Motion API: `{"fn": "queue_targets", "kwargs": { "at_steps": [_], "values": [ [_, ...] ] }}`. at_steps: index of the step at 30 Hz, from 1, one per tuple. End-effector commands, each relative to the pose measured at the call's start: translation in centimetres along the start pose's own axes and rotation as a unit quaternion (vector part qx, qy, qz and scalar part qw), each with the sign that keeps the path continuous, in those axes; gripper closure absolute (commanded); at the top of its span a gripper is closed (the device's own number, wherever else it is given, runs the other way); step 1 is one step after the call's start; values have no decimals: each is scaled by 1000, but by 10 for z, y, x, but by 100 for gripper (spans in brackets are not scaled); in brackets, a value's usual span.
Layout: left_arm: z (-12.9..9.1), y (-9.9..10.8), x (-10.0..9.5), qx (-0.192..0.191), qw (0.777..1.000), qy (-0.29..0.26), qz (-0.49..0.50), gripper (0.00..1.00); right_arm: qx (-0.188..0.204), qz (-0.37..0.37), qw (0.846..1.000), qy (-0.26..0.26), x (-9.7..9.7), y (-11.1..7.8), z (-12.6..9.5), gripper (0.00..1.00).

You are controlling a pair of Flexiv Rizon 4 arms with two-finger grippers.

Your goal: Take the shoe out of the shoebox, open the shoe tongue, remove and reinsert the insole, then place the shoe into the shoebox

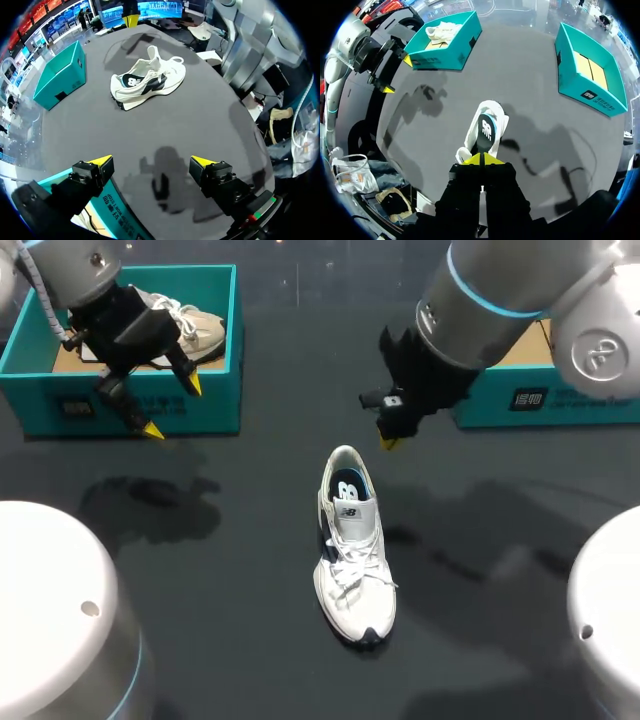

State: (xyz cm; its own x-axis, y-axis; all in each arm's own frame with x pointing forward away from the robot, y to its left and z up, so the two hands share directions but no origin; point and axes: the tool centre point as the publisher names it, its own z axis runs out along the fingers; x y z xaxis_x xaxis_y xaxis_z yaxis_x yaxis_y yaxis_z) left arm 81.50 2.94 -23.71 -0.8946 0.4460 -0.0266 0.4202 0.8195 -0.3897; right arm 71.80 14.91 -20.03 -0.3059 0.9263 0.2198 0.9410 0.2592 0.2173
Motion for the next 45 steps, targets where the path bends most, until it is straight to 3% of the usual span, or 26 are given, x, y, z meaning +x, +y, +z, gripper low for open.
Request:
{"fn": "queue_targets", "kwargs": {
  "at_steps": [1, 3, 16, 25, 37, 45],
  "values": [
    [0, 0, 0, -1, 1000, 0, 0, 0, 2, -2, 990, -138, 30, 12, 21, 100],
    [0, 0, 0, -1, 1000, 0, 0, 0, 6, 29, 985, -173, 34, 13, 27, 100],
    [0, 0, 0, -1, 1000, 0, 0, 0, 6, 29, 985, -173, 34, 13, 27, 100],
    [0, 0, 0, -1, 1000, 0, 0, 0, 3, 2, 967, -257, 33, 16, 55, 100],
    [0, 0, 0, -1, 1000, 0, 0, 0, 8, 4, 966, -259, 29, 16, 61, 100],
    [0, 0, 0, -1, 1000, 0, 0, 0, -3, 55, 964, -261, 11, 6, 97, 100]
  ]
}}
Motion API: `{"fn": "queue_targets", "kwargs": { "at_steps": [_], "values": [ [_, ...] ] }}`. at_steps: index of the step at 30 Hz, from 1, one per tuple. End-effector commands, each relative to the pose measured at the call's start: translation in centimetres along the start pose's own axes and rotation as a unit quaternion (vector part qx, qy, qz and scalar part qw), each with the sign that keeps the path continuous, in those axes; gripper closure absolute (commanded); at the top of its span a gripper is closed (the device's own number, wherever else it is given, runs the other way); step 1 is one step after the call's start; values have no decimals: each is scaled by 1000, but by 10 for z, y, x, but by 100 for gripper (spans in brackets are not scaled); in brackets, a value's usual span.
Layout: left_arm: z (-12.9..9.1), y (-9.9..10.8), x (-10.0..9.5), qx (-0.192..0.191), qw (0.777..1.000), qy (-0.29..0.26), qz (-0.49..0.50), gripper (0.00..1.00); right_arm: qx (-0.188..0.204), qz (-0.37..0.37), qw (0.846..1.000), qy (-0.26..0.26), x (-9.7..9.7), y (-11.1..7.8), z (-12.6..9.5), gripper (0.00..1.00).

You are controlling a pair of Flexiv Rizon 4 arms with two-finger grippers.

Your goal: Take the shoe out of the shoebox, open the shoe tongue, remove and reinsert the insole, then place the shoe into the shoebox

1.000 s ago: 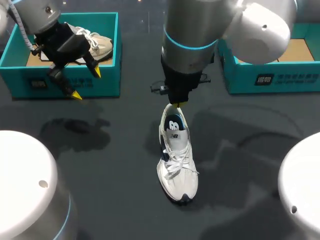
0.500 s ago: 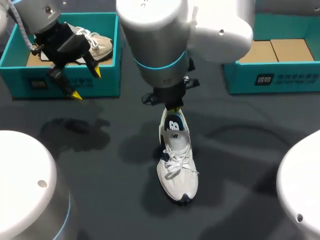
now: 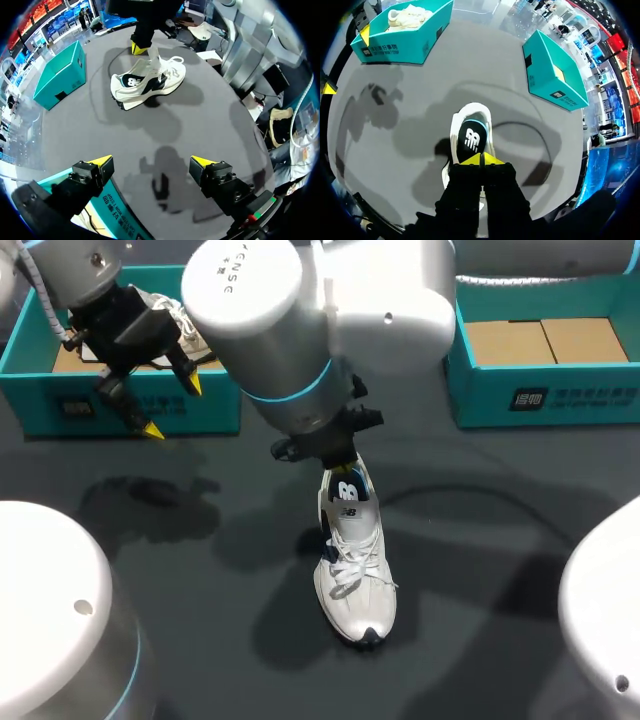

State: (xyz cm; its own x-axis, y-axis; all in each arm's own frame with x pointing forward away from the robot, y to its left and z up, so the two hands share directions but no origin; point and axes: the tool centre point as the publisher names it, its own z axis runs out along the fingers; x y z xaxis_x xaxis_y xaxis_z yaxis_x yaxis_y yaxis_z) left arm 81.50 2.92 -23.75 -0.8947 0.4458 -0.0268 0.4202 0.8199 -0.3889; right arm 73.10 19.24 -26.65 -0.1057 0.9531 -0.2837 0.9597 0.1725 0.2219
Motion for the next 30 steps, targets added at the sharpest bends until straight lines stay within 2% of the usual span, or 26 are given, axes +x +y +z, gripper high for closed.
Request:
{"fn": "queue_targets", "kwargs": {
  "at_steps": [1, 4, 8, 16, 21, 30],
  "values": [
    [0, 0, 0, -1, 1000, 1, 0, 0, 4, 15, 1000, 4, 2, -2, 28, 100],
    [0, 0, 0, -1, 1000, 1, 0, 0, 14, 30, 999, 15, 6, 0, 44, 100],
    [0, 0, 0, -1, 1000, 1, 0, 0, 24, 35, 999, 3, 11, 2, 57, 100],
    [0, 0, 0, -1, 1000, 1, 0, 0, 38, 58, 997, -32, 9, -9, 78, 100],
    [0, 0, 0, -1, 1000, 1, 0, 0, 44, 62, 996, -36, 7, -17, 94, 100],
    [0, 0, 0, -1, 1000, 1, 0, 0, 53, 51, 996, -45, 8, -17, 120, 100]
  ]
}}
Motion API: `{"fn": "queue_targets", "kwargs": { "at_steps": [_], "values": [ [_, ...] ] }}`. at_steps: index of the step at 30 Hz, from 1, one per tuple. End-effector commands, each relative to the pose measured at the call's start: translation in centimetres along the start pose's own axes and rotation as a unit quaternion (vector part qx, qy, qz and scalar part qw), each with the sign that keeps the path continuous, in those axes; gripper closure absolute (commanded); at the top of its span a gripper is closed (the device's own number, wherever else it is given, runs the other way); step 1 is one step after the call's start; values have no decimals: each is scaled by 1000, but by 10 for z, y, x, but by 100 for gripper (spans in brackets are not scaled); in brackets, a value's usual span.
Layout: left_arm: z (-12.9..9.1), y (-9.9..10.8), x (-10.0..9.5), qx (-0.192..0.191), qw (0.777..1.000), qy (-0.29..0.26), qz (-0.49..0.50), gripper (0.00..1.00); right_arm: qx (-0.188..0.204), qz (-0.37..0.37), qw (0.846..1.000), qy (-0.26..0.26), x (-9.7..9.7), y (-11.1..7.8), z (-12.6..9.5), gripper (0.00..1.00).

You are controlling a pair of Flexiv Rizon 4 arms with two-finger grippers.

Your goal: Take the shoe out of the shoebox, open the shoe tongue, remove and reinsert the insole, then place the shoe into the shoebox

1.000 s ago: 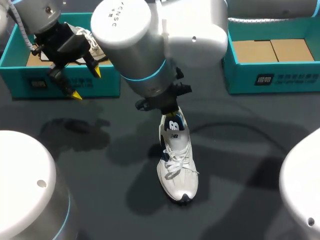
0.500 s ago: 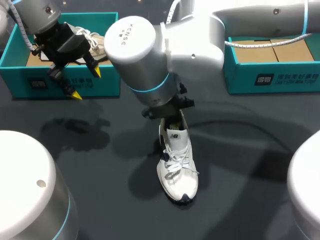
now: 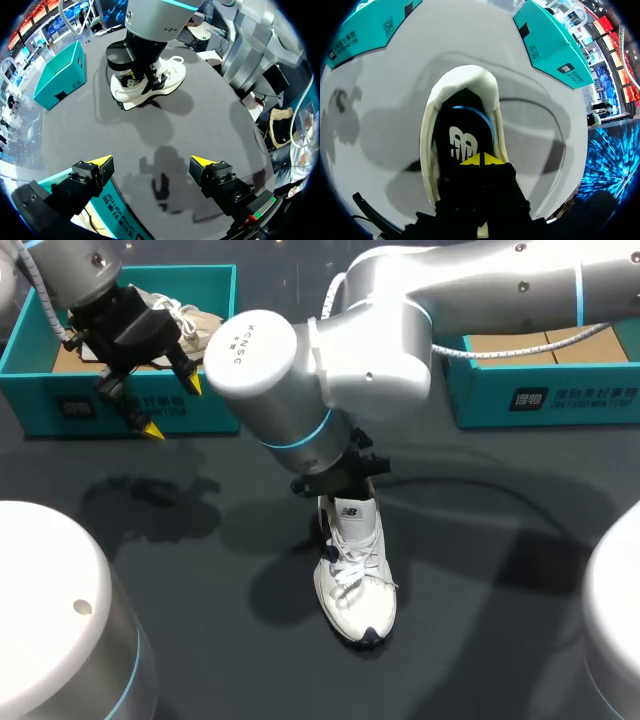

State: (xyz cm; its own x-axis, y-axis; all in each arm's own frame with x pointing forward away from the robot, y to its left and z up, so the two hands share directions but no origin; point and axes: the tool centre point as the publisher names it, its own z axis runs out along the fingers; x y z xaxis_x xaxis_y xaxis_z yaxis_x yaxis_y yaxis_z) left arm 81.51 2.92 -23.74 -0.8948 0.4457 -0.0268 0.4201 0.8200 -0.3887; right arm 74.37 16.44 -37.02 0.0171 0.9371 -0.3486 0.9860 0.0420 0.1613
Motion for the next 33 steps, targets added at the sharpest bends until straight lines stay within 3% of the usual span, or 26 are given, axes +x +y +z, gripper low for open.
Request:
{"fn": "queue_targets", "kwargs": {
  "at_steps": [1, 3, 12, 20, 26, 29, 33],
  "values": [
    [0, 0, 0, -1, 1000, 1, 0, 0, 4, -6, 1000, 5, 9, 0, 15, 100],
    [0, 0, 0, -1, 1000, 1, 0, 0, 3, -8, 1000, 10, 11, 1, 16, 100],
    [0, 0, 0, -1, 1000, 1, 0, 0, -34, -9, 999, -41, -4, 6, -20, 100],
    [0, 0, 0, -1, 1000, 1, 0, 0, -7, -23, 999, -47, -8, 6, 17, 100],
    [0, 0, 0, -1, 1000, 1, 0, 0, 17, -30, 999, -20, -4, 6, 44, 100],
    [0, 0, 0, -1, 1000, 1, 0, 0, 17, -38, 999, -5, 3, 6, 45, 100],
    [0, 0, 0, -1, 1000, 1, 0, 0, -3, -40, 999, 0, 3, 12, 26, 100]
  ]
}}
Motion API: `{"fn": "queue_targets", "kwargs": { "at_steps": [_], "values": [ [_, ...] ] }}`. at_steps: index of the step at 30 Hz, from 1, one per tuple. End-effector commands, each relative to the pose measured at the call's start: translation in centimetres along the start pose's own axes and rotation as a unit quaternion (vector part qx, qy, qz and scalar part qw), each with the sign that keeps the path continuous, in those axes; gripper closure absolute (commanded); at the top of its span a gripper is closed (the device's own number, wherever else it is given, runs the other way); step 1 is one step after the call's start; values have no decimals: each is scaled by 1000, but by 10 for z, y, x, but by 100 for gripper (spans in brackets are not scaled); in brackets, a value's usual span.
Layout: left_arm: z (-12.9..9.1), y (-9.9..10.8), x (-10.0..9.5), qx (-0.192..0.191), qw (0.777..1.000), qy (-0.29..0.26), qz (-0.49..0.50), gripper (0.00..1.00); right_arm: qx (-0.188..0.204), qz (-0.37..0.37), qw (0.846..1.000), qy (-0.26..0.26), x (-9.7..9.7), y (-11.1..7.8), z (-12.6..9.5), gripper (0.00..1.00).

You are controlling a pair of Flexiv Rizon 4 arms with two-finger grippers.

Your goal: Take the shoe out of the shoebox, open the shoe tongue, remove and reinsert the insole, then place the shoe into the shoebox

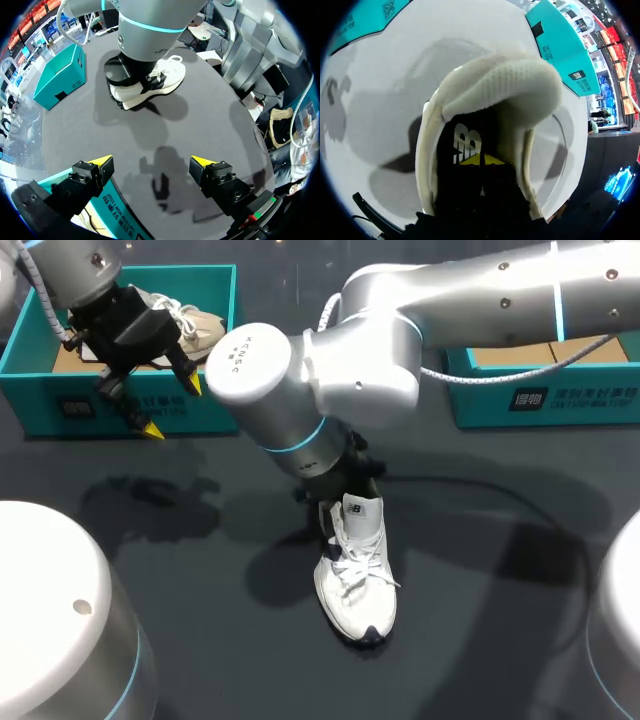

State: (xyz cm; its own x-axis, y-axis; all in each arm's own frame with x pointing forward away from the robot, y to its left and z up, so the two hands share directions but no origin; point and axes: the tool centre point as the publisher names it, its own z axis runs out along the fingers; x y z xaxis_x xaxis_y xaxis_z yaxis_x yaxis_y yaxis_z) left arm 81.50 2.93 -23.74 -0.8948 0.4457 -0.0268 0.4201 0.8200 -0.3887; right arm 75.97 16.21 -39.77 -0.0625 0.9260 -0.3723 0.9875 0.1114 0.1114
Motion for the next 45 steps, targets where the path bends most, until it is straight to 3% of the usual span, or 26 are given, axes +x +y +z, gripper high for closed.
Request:
{"fn": "queue_targets", "kwargs": {
  "at_steps": [1, 6, 12, 17, 21, 28, 35, 45],
  "values": [
    [0, 0, 0, -1, 1000, 1, 0, 0, -19, 1, 1000, 4, -7, 2, -8, 100],
    [0, 0, 0, -1, 1000, 1, 0, 0, -37, -8, 999, -2, -10, 18, -27, 100],
    [0, 0, 0, -1, 1000, 1, 0, 0, -15, -6, 999, 28, -10, 26, -4, 100],
    [0, 0, 0, -1, 1000, 1, 0, 0, 8, -5, 997, 71, -4, 22, 19, 100],
    [0, 0, 0, -1, 1000, 1, 0, 0, 17, -7, 995, 96, 3, 16, 24, 100],
    [0, 0, 0, -1, 1000, 1, 0, 0, -6, -20, 994, 103, 2, 15, -17, 100],
    [0, 0, 0, -1, 1000, 1, 0, 0, -31, -25, 994, 99, -11, 19, -64, 100],
    [0, 0, 0, -1, 1000, 1, 0, 0, -13, -44, 990, 131, -14, 12, -70, 100]
  ]
}}
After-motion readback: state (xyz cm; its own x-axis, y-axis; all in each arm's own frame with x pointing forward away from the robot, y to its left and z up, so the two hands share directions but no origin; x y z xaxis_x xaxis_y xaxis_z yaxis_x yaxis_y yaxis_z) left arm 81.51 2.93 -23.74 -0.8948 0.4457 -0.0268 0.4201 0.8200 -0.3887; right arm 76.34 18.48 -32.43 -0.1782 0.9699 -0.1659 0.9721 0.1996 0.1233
